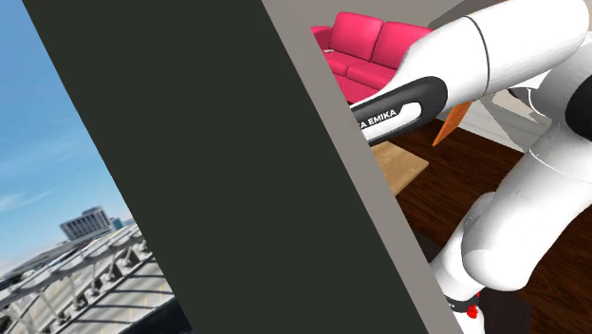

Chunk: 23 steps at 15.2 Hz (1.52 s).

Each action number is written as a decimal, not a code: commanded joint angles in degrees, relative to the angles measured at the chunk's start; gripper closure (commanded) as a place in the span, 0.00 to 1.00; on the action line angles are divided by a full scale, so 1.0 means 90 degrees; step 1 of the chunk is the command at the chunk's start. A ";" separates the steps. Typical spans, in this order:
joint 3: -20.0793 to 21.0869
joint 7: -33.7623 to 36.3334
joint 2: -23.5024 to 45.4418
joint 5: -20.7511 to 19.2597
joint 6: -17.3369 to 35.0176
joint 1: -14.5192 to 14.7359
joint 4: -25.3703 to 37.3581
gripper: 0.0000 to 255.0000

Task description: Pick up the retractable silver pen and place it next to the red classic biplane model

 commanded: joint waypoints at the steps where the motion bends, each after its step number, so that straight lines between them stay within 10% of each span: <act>1: 0.0079 0.0468 0.0582 -0.0401 0.0057 0.0087 0.0481 0.00; 5: 0.0048 0.1281 0.1663 -0.1153 0.0040 0.0457 0.1457 0.00; 21: -0.0059 0.1420 0.1953 -0.1367 0.0593 0.0504 0.1151 0.00; 22: -0.0059 0.1420 0.1953 -0.1367 0.0593 0.0504 0.1151 1.00; 23: -0.0059 0.1420 0.1953 -0.1367 0.0593 0.0504 0.1151 1.00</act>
